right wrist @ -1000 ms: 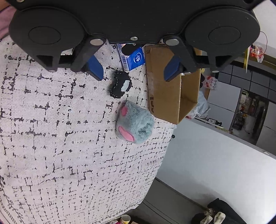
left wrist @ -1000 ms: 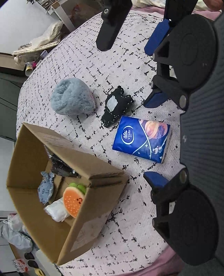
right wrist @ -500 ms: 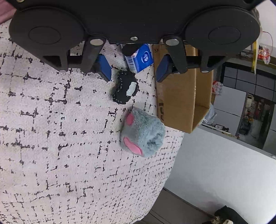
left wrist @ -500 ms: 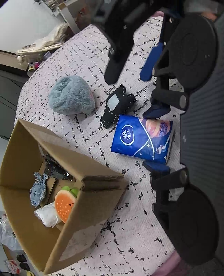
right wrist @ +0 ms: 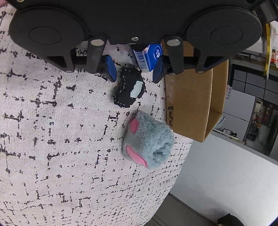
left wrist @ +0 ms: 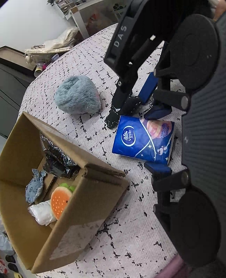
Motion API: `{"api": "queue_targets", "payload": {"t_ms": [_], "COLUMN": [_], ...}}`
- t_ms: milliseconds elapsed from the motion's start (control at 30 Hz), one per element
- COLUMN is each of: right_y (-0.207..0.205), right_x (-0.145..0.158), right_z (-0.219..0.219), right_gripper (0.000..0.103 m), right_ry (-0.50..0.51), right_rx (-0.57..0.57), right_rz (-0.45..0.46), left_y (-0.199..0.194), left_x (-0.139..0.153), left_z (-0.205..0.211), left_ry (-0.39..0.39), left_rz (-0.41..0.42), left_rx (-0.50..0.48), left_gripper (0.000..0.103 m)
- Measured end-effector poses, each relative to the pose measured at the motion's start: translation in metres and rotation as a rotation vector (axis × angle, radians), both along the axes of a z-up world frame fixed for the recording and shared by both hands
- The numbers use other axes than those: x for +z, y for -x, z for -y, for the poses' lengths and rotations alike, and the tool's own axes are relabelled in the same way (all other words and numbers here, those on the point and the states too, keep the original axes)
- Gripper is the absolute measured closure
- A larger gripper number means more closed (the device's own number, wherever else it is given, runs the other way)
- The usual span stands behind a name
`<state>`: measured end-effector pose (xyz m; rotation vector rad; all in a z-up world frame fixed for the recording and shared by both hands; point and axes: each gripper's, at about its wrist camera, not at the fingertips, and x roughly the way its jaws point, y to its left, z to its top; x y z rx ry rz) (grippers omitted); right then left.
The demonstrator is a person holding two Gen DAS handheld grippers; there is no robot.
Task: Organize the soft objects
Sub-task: 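Grasp the blue Vinda tissue packet with the left tool while the right tool grasps the black eye mask, then lift and carry the tissue packet and eye mask over the box with both tools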
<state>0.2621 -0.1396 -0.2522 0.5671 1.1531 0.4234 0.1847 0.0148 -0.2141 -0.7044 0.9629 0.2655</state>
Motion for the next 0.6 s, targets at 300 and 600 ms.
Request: {"api": "queue_targets", "payload": {"t_ms": [300,600], "right_y": [0.004,0.012], "right_x": [0.011,0.04], "right_z": [-0.001,0.009], "right_gripper": [0.09,0.09], "right_ry": [0.016,-0.006], "right_rx": [0.004,-0.024], "right_rz": [0.075,0.149], "left_y": [0.0,0.007], "left_x": [0.003,0.024], "left_z": [-0.008,-0.003], "left_ry": [0.054,0.013], "left_rz": [0.01,0.02], "left_rx": [0.002,-0.043], "left_gripper": [0.052,0.052]}}
